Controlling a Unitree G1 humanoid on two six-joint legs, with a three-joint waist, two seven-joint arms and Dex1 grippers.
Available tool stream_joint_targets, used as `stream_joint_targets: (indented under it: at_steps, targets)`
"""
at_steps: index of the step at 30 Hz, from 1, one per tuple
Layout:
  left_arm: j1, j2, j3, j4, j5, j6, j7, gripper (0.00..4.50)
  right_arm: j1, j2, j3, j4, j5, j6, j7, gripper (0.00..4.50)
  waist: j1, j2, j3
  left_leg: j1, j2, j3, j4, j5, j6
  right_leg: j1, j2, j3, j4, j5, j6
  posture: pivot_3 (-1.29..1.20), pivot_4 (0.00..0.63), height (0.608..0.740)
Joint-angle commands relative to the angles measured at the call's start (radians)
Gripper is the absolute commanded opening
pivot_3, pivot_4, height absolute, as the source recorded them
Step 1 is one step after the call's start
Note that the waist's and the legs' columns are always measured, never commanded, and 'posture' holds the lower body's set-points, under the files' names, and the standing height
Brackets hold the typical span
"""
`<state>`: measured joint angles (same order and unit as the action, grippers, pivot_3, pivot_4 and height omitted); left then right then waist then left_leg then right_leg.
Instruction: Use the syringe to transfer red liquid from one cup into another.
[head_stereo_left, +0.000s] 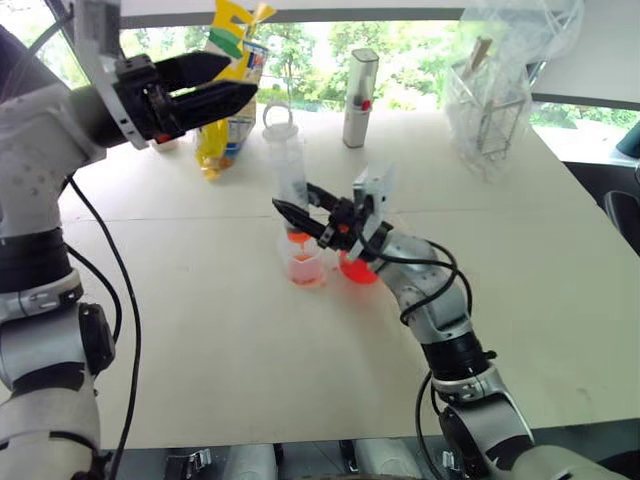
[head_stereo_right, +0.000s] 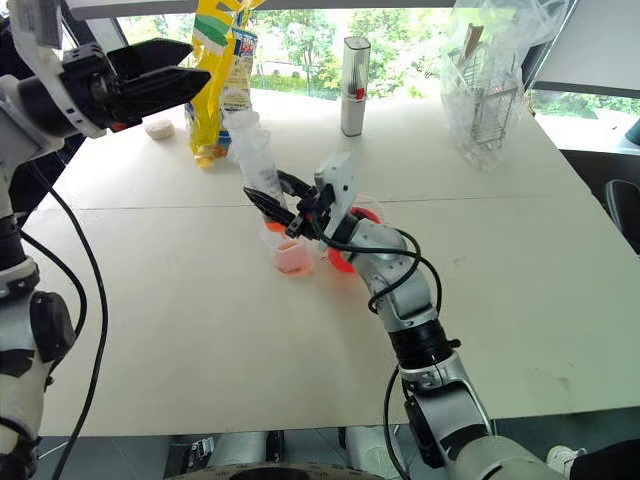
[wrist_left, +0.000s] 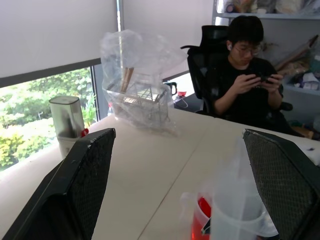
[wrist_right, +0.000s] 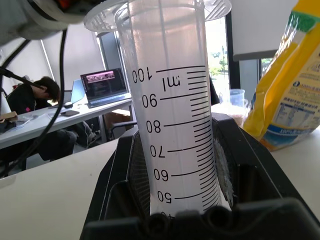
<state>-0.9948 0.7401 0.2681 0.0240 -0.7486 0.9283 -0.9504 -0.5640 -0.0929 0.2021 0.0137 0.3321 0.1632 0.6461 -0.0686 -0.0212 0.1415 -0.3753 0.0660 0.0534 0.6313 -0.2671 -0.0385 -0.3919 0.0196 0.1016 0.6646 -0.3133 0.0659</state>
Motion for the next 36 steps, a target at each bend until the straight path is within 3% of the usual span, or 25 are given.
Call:
stream_joint_targets:
  at_steps: [1,16,19,24,26,36]
  targets:
    - [0.002,0.004,0.035,-0.057,-0.052,0.021,0.031,4.18,-0.010,0.019,-0.004,0.014,-0.021,-0.074,0.009,1.37,-0.001,0.000,0.000,0.000,0.000,0.000,0.000,0.000,0.000,0.000,0.000,0.000,0.000,0.000,0.000,0.00,0.150,0.740]
    - [0.046,-0.094,-0.076,-0.006,-0.008,-0.032,0.078,4.18,0.011,0.015,-0.003,0.014,-0.049,-0.092,0.013,1.37,-0.002,0.000,0.000,0.000,0.000,-0.001,-0.001,0.003,-0.005,0.000,0.000,0.000,0.000,0.000,0.000,0.00,0.150,0.740]
    - [0.048,-0.103,-0.085,0.003,-0.009,-0.036,0.073,3.47,0.012,0.015,-0.003,0.011,-0.052,-0.090,0.012,1.37,-0.001,0.000,0.000,0.000,0.000,-0.001,-0.001,0.003,-0.005,-0.001,0.000,0.000,0.000,0.000,0.000,0.00,0.150,0.740]
    - [0.063,-0.104,-0.095,-0.017,-0.012,-0.031,0.060,0.86,0.015,0.013,-0.002,0.004,-0.054,-0.085,0.011,1.37,-0.002,0.000,0.000,0.000,0.000,-0.001,-0.002,0.003,-0.005,-0.001,0.000,0.000,0.000,0.000,0.000,0.00,0.150,0.740]
    - [0.066,-0.104,-0.094,-0.022,-0.016,-0.027,0.062,0.04,0.016,0.013,-0.001,0.002,-0.054,-0.083,0.011,1.37,-0.002,0.000,0.000,0.000,0.000,-0.001,-0.002,0.003,-0.005,0.000,0.000,0.000,0.000,0.000,0.000,0.00,0.150,0.740]
    - [0.147,-0.078,-0.144,-0.115,-0.010,-0.029,0.026,0.04,-0.010,0.028,-0.009,-0.014,-0.041,-0.071,-0.002,1.37,-0.002,0.000,0.000,0.000,0.000,-0.001,-0.002,0.003,-0.005,-0.001,0.000,0.000,0.000,0.000,0.000,0.00,0.150,0.740]
